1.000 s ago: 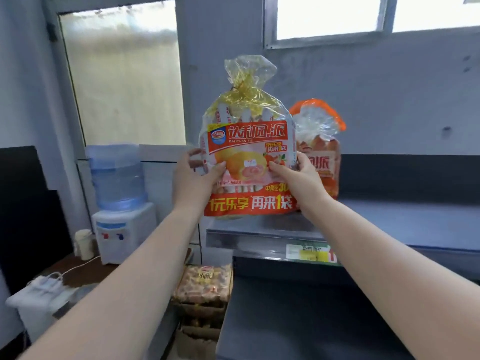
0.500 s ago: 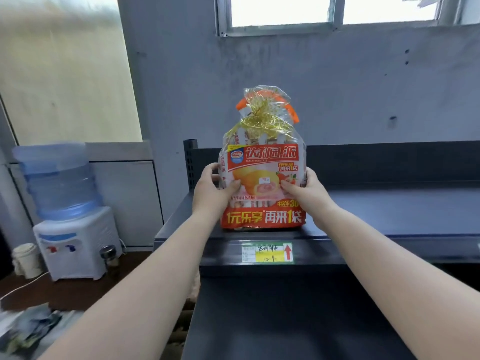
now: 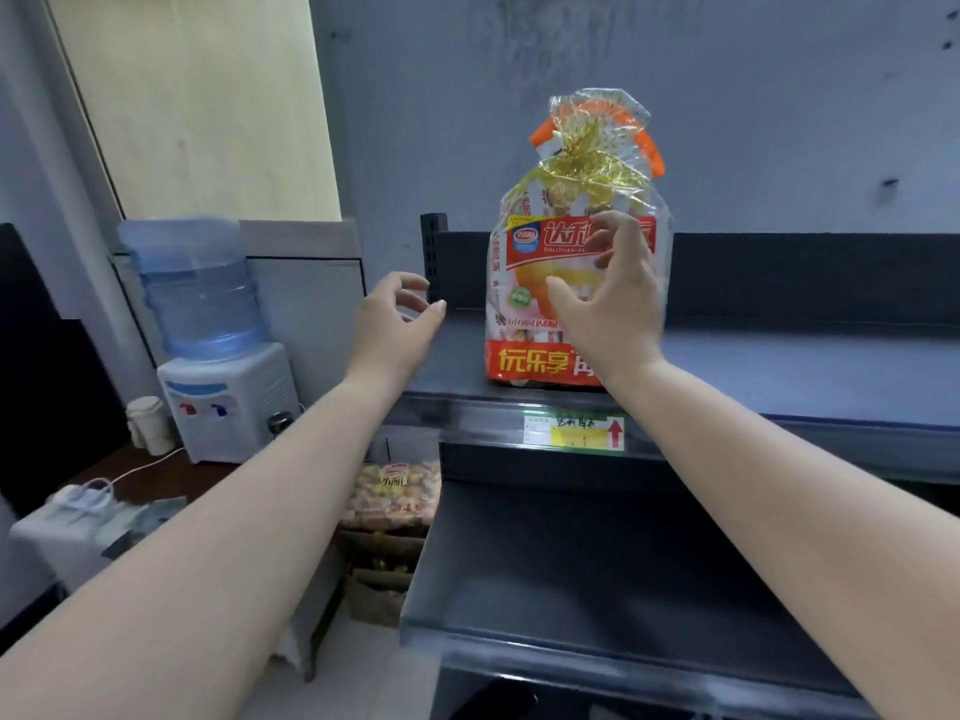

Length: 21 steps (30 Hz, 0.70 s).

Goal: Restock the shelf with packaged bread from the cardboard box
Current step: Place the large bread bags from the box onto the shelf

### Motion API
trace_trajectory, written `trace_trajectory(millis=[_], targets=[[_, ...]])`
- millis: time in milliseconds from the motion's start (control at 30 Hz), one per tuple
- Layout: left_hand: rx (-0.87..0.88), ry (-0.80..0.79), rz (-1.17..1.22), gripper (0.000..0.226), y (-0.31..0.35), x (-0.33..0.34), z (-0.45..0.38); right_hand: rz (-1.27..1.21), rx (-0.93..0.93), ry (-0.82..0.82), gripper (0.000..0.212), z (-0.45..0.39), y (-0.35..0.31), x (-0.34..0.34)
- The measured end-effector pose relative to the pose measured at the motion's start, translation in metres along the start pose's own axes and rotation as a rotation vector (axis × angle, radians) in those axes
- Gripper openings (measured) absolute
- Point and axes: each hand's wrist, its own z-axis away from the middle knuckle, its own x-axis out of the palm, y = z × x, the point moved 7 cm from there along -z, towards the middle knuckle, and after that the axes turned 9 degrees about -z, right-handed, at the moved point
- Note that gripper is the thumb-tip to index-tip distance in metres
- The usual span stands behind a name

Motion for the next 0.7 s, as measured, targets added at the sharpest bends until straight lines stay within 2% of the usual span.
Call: trace_trajectory(millis=[167,267,467,600,700], targets=[[-0.062,0.052,-0.184,0.025,-0.056,-0.069,0.029,-0.019,-0.179,-0.332,0.039,0.045,-0.054,0.086],[-0.164,0.053,-0.288,0.02,-0.11,-0.114,0.059,0.018,-0.253,-0.562,0.035,0.095,-0.081,0.146],[-0.452,0.035,-0.421,0.013,-0.228,-0.189,0.162,0.084,-0.251,-0.996,0.041,0.231,-0.105,0.255],[-0.682,-0.008,-0.469,0.011,-0.302,-0.201,0.255,0.094,-0.204,-1.328,0.042,0.348,-0.096,0.307],[-0.897,-0.031,-0.437,0.011,-0.355,-0.194,0.33,0.122,-0.273,-1.544,0.045,0.426,-0.081,0.335]])
